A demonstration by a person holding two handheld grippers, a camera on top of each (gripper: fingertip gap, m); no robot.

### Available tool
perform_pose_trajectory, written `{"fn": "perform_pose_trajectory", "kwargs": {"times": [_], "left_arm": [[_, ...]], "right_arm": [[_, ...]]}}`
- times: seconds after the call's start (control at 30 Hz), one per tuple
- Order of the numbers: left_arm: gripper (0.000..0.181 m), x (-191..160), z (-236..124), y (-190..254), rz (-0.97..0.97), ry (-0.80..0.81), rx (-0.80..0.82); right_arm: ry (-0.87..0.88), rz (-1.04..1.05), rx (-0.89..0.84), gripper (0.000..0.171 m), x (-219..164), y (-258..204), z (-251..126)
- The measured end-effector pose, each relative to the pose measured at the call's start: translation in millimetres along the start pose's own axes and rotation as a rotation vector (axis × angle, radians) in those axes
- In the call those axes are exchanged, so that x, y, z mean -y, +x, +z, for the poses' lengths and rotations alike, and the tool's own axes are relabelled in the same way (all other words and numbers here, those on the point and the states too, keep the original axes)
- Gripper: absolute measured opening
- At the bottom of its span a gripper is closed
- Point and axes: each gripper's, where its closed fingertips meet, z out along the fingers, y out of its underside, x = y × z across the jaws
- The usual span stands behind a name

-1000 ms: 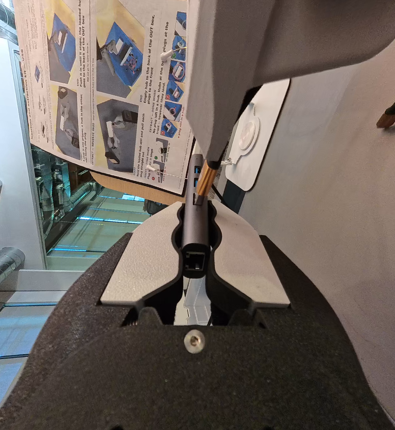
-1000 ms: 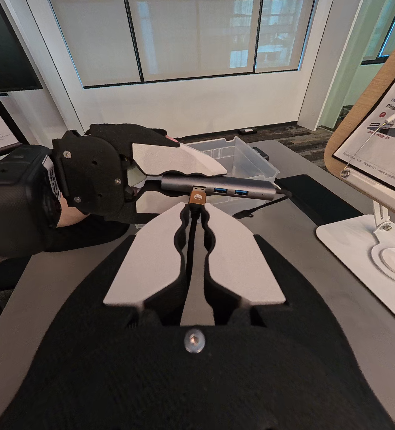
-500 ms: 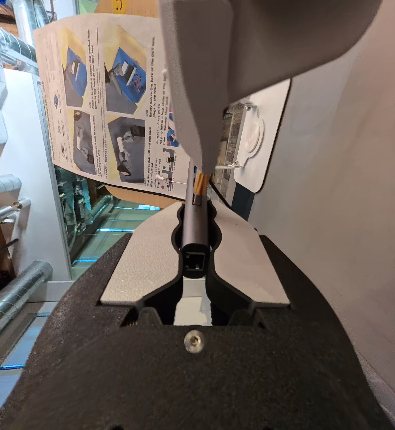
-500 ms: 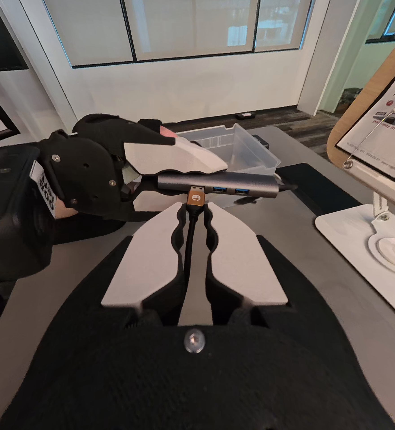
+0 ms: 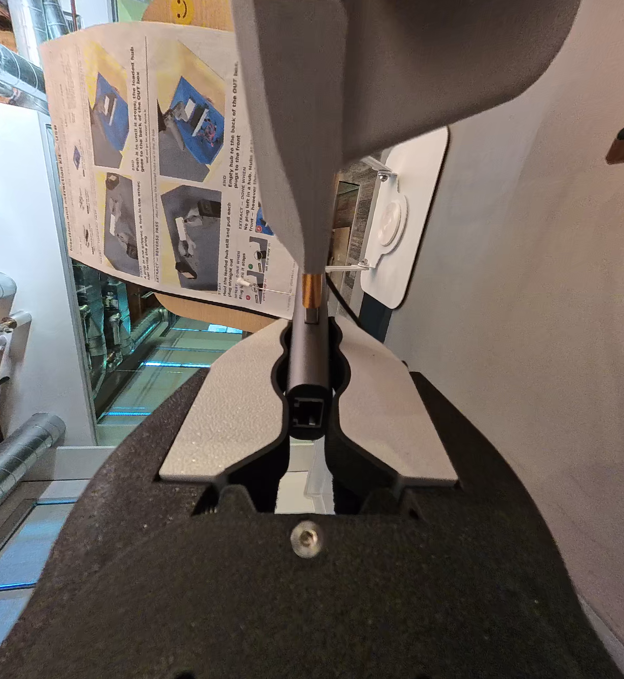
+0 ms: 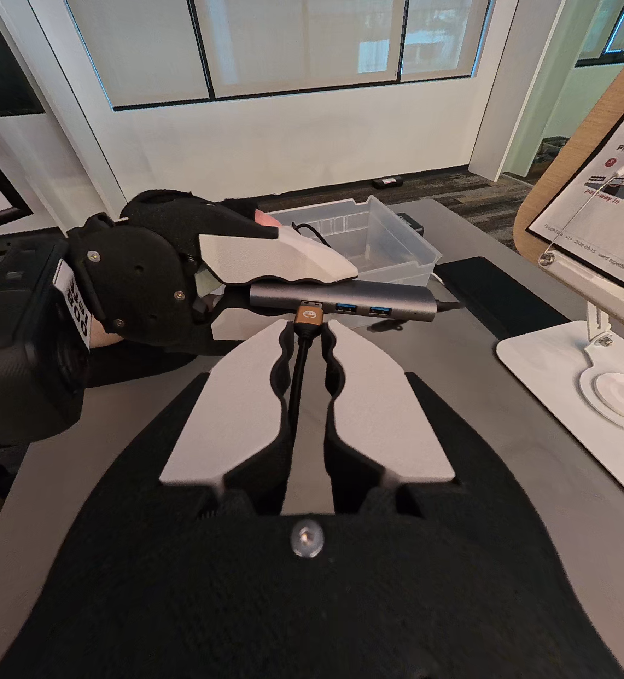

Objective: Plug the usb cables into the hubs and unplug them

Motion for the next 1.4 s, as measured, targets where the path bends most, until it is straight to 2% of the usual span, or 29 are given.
{"fn": "perform_pose_trajectory", "kwargs": {"times": [0.6,0.83,1.07,1.4], "left_arm": [[0.016,4,-4,-5,-0.054,0.031,0.018],[0.016,6,-10,-13,0.01,0.058,0.056],[0.016,7,-11,-9,0.091,0.06,0.059],[0.016,4,-12,-15,0.106,0.044,0.087]], "right_arm": [[0.0,-0.019,0.04,0.015,-1,-4,-1],[0.029,-0.027,0.065,0.015,5,-9,-3],[-0.028,-0.071,0.068,0.015,-2,-10,-2],[-0.005,-0.05,0.038,0.015,2,-10,0]]}}
